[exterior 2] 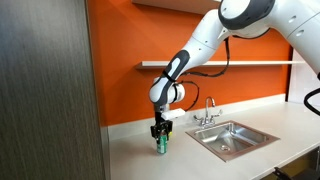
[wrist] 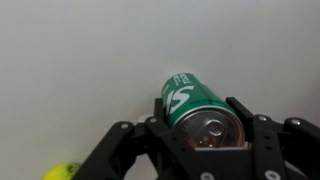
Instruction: Put the green can in the sink.
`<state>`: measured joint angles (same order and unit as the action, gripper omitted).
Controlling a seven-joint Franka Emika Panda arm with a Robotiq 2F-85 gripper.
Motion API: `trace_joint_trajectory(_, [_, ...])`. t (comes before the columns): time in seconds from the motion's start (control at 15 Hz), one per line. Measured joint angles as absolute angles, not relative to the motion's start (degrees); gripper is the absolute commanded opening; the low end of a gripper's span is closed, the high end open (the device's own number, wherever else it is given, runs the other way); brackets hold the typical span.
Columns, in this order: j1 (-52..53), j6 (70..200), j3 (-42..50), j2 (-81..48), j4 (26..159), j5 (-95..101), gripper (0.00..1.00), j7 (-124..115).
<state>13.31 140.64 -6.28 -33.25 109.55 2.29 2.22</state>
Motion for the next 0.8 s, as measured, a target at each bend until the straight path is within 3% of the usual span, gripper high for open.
trace_joint_trajectory(0.8, [12.3, 140.7, -4.3, -24.3, 117.7, 2.3, 0.38, -0.9])
